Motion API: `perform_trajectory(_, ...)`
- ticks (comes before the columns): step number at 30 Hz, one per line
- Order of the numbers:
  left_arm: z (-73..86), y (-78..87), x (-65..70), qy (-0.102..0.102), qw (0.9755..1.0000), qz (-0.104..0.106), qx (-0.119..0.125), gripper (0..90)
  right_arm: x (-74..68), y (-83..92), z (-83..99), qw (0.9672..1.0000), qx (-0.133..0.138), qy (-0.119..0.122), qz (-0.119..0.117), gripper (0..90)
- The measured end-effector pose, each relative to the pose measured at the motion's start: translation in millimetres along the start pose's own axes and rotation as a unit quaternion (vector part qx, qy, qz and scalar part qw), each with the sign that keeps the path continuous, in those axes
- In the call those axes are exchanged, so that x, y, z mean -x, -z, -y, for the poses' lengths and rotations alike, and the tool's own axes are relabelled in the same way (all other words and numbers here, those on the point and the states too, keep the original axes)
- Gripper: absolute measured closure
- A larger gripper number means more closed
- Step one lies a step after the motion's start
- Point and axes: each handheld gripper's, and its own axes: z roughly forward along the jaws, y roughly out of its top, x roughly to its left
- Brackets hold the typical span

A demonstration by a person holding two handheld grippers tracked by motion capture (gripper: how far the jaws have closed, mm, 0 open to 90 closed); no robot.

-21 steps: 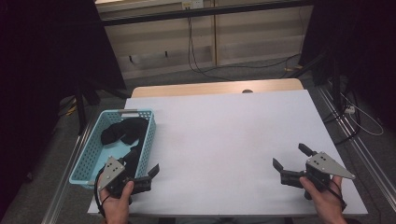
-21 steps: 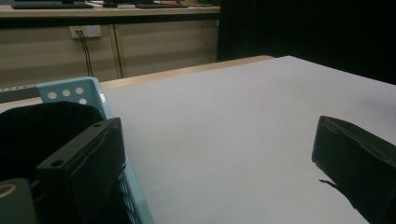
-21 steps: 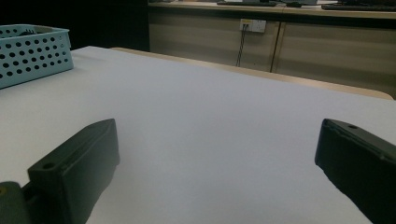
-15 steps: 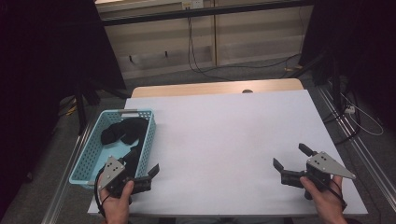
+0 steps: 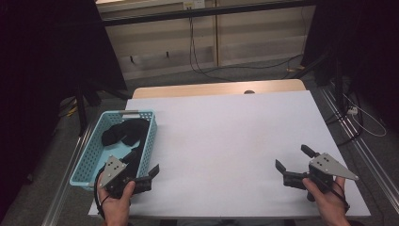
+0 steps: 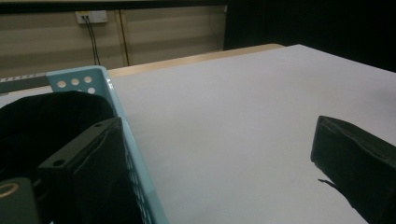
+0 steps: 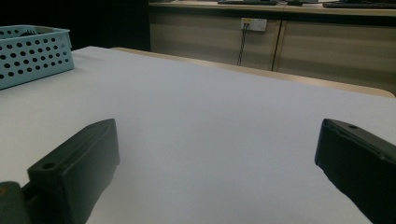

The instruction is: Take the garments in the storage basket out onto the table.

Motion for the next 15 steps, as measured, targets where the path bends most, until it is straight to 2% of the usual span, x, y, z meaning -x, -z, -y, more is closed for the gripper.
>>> perform_trajectory(2, -2.4, 2.4, -2.3, 0.011, 0.9999, 0.001, -0.006, 3.6, -0.6, -0.6, -0.1, 1.0, -0.001, 0.003, 0.001, 0.0)
perform_trajectory(5, -5.9, 5.1, -4.3, 0.008, 0.9999, 0.0, -0.012, 3.7, -1.3, -0.8, -0.4, 1.0, 0.0, 0.005, -0.001, 0.0)
perform_trajectory(7, -8.2, 5.3, -5.6, 0.006, 0.9998, 0.009, -0.016, 3.6, -1.2, -1.6, -0.5, 1.0, 0.0, 0.004, -0.002, 0.0)
perform_trajectory(9, -10.7, 4.0, -6.7, -0.005, 0.9995, 0.023, -0.021, 3.6, -1.5, -2.7, -0.2, 1.0, -0.003, 0.003, -0.004, 0.0)
perform_trajectory(11, -12.7, 2.4, -8.2, -0.004, 0.999, 0.03, -0.033, 3.6, -1.8, -3.4, -0.2, 1.0, -0.004, 0.003, -0.006, 0.0)
perform_trajectory(15, -17.6, 1.5, -11.8, 0.002, 0.9987, 0.024, -0.045, 3.6, -1.7, -4.3, -0.4, 1.0, -0.002, 0.002, -0.007, 0.0)
